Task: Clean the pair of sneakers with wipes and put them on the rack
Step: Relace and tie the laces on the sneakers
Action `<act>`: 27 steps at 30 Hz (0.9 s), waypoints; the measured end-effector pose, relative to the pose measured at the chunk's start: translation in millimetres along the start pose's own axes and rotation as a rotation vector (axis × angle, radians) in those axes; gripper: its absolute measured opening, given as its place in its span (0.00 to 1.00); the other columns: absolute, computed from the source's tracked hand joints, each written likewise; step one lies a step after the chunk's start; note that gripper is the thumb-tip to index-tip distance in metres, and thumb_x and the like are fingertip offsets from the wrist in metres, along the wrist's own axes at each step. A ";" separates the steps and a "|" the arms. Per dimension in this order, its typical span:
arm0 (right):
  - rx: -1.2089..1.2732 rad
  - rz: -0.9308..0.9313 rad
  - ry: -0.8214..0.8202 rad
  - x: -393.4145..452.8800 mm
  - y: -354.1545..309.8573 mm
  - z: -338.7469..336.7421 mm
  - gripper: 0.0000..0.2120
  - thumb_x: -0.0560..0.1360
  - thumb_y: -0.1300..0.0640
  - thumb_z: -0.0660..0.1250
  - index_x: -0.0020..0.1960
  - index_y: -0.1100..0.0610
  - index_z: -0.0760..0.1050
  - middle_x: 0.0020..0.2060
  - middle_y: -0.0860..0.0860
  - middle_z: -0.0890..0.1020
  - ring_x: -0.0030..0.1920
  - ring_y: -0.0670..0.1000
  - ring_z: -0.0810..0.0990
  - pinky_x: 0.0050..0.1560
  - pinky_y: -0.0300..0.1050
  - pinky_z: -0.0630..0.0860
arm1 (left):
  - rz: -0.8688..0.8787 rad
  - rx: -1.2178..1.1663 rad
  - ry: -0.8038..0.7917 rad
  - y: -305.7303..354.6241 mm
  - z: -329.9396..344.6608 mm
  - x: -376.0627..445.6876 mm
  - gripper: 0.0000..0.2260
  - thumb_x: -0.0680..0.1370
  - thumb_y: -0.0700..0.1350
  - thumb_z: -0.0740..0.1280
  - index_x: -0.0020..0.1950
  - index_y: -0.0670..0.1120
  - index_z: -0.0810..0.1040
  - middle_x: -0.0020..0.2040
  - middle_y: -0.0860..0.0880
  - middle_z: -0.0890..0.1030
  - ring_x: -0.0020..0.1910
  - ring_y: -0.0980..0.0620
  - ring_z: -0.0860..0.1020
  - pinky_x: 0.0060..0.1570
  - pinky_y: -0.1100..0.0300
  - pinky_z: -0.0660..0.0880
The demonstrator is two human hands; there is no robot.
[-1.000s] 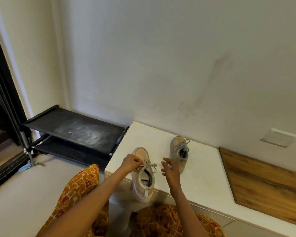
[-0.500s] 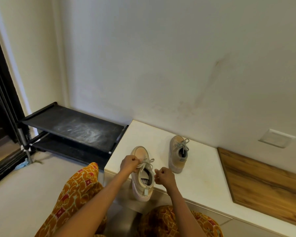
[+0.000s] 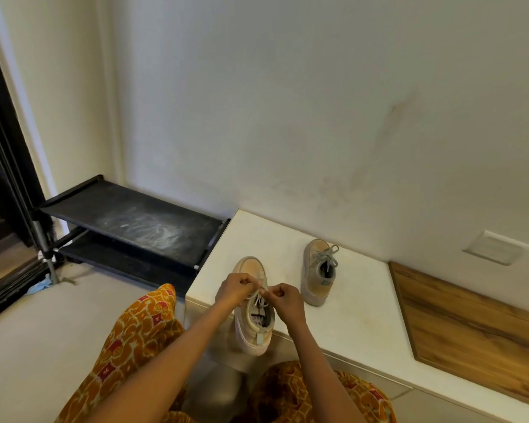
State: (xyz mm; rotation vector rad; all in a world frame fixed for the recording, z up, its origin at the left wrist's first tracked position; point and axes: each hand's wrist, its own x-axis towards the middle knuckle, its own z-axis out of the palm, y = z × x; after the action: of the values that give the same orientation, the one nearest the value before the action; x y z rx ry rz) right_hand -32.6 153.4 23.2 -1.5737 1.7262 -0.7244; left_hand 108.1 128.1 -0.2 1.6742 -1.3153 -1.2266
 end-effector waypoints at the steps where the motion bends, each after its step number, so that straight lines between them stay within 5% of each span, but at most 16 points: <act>1: -0.011 0.002 0.016 0.8 0.0 0.4 0.11 0.71 0.49 0.72 0.37 0.55 0.77 0.36 0.52 0.82 0.38 0.50 0.79 0.36 0.36 0.70 | -0.003 0.015 0.001 -0.1 0.3 -0.6 0.06 0.76 0.51 0.67 0.46 0.49 0.79 0.45 0.51 0.80 0.44 0.49 0.80 0.44 0.55 0.80; 6: -0.246 0.009 0.033 1.3 0.7 -1.1 0.18 0.76 0.51 0.65 0.29 0.53 0.68 0.27 0.47 0.73 0.29 0.45 0.70 0.28 0.35 0.61 | -0.039 0.087 0.031 -0.7 1.1 -3.6 0.07 0.78 0.50 0.64 0.42 0.48 0.75 0.41 0.48 0.80 0.36 0.49 0.80 0.38 0.58 0.79; 15: -0.211 0.037 0.043 -1.2 -1.4 1.0 0.08 0.78 0.55 0.60 0.43 0.57 0.71 0.39 0.50 0.76 0.39 0.50 0.73 0.32 0.38 0.63 | -0.076 -0.036 0.037 1.2 0.6 -4.7 0.10 0.77 0.45 0.65 0.36 0.46 0.74 0.35 0.47 0.78 0.32 0.50 0.77 0.35 0.57 0.78; 20: -0.187 0.055 0.015 -0.2 -2.2 1.2 0.16 0.77 0.50 0.61 0.33 0.54 0.66 0.30 0.48 0.72 0.35 0.49 0.71 0.31 0.39 0.62 | -0.044 0.130 0.003 11.9 3.6 -3.9 0.14 0.78 0.54 0.63 0.34 0.49 0.73 0.32 0.51 0.76 0.34 0.50 0.76 0.41 0.58 0.76; 27: -0.228 0.075 0.009 5.8 0.2 -0.6 0.19 0.78 0.50 0.60 0.30 0.53 0.62 0.29 0.48 0.70 0.37 0.52 0.71 0.31 0.41 0.62 | -0.194 0.058 0.051 13.7 6.1 0.5 0.11 0.78 0.46 0.64 0.36 0.45 0.73 0.35 0.45 0.78 0.33 0.49 0.77 0.43 0.56 0.78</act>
State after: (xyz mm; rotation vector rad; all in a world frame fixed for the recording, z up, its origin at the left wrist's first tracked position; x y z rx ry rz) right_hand -33.5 147.6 22.7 -1.6463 1.9186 -0.5124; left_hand 97.9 124.2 10.0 1.8983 -1.1899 -1.2573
